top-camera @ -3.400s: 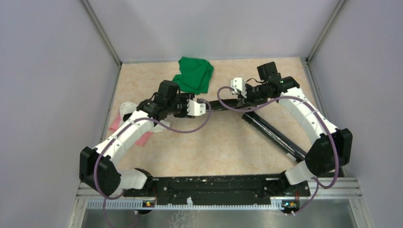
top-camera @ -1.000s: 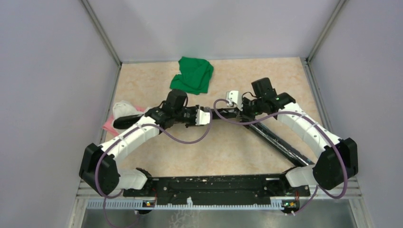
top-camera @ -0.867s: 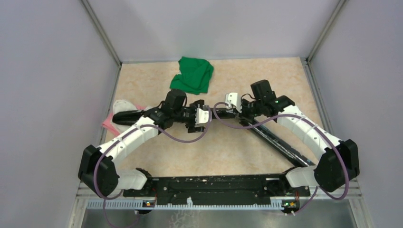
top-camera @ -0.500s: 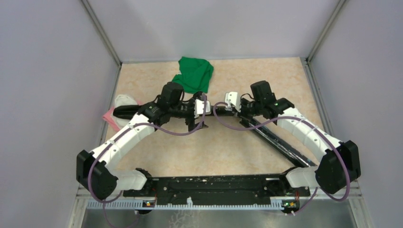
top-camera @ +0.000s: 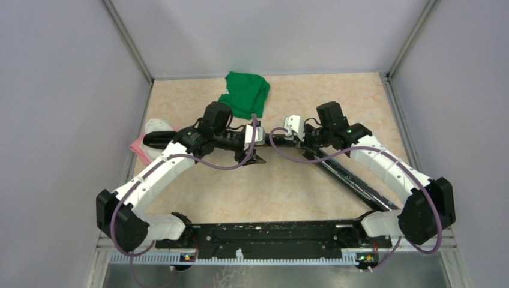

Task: Pack up the badminton gear
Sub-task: Adjust the racket bag at the center of the board.

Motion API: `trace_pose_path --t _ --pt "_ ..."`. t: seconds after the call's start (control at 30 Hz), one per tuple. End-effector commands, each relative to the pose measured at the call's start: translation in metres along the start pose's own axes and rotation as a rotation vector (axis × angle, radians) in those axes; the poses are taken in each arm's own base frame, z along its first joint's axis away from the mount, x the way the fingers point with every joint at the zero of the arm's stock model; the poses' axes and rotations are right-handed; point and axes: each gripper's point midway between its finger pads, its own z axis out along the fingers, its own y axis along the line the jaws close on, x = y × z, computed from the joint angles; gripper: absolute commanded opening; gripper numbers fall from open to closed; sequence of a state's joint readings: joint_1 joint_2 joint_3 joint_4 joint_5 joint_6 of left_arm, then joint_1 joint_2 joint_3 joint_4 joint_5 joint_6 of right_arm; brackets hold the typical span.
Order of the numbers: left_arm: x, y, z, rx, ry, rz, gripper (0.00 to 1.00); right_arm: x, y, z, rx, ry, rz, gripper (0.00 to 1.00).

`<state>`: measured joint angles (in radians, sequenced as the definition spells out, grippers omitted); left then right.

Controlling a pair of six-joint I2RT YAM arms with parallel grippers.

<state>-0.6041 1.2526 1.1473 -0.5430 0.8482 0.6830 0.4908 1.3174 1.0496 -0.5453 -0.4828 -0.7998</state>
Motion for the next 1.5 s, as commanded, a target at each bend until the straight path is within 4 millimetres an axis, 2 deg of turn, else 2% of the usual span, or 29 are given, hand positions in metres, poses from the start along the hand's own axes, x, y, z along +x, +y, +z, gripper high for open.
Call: trace_pose_path --t 0.0,0.33,0.93,1.17,1.33,1.47 --pt "-0.010 0.010 0.011 0.032 -0.052 0.038 0.62 -0.028 -0.007 -0.007 0.009 -0.070 0.048 0.00" --pt "-0.002 0.031 0.027 -0.001 -0.061 0.052 0.60 -0.034 0.005 -0.005 -0.037 -0.119 0.079 0.00" --pt "0.016 0.043 0.038 -0.022 -0.038 0.087 0.60 -0.036 0.004 -0.006 -0.043 -0.120 0.083 0.00" --pt "0.010 0.045 0.024 -0.067 -0.037 0.122 0.62 -0.036 0.005 -0.005 -0.049 -0.120 0.084 0.00" --pt "0.009 0.054 0.005 -0.139 -0.020 0.147 0.73 -0.039 0.009 -0.006 -0.076 -0.131 0.075 0.00" --pt "0.021 0.054 -0.010 -0.161 0.031 0.157 0.82 -0.045 0.008 -0.011 -0.076 -0.136 0.066 0.00"
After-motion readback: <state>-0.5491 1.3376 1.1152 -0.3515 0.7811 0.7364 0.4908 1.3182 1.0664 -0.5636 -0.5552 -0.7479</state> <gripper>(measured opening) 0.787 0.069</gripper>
